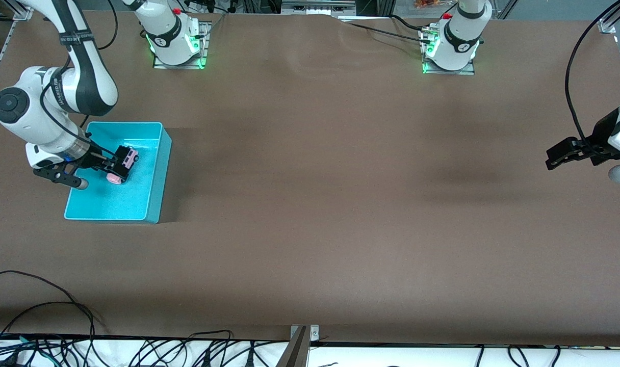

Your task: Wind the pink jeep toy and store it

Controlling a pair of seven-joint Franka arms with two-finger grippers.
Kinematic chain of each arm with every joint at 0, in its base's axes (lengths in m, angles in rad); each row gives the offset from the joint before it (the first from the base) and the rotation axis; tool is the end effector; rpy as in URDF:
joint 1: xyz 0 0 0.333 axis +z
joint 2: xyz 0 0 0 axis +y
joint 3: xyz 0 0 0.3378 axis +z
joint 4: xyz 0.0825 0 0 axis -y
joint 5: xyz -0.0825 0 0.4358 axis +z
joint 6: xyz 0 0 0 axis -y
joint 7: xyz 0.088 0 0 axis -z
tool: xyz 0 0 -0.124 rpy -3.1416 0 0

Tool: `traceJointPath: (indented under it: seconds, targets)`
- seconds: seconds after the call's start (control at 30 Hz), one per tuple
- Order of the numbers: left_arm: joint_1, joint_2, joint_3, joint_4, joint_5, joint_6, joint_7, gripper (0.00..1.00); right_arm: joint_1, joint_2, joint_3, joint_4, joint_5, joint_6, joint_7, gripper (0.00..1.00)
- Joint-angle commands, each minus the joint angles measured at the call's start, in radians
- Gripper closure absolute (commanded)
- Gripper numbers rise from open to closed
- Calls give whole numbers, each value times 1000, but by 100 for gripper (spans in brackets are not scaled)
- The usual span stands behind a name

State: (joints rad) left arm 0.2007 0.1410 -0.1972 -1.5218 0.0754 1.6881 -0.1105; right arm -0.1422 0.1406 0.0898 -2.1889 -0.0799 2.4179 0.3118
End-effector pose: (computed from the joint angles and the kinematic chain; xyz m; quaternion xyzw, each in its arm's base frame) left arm 0.6611 0.0188 0.5780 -0.9981 -0.0542 -0.0153 0.0230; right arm 0.5998 -0.0329 0.3006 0.9869 -0.1533 0.0470 0.0156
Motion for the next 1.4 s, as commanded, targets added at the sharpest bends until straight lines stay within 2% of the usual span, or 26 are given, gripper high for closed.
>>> traceJointPath:
  seconds: [0.0,0.53,0.67,0.83,0.97,1.13,1.27,1.37]
  targets:
    - [2,-9,-2,-6,14,2,2,0,12,-30,-2,70,-11,-92,23,0]
    - [-1,-9,-1,-3,14,4,3,0,59,-176,-1,213,2,-387,7,0]
    - [0,-9,-2,-3,14,4,3,0,70,-196,-1,290,26,-503,-22,0]
    - [5,-9,-1,-3,12,4,3,0,70,-196,-5,440,97,-676,-97,0]
    - [5,-9,-1,-3,12,4,3,0,62,-196,-10,514,111,-769,-146,0]
    - [6,-9,-1,-3,-9,4,3,0,59,-196,-18,557,111,-821,-204,0]
    - [11,-9,2,-1,-58,4,5,0,58,-199,-50,578,114,-853,-287,0]
    - [11,-9,4,-3,-60,4,5,0,52,-199,-77,607,147,-881,-325,0]
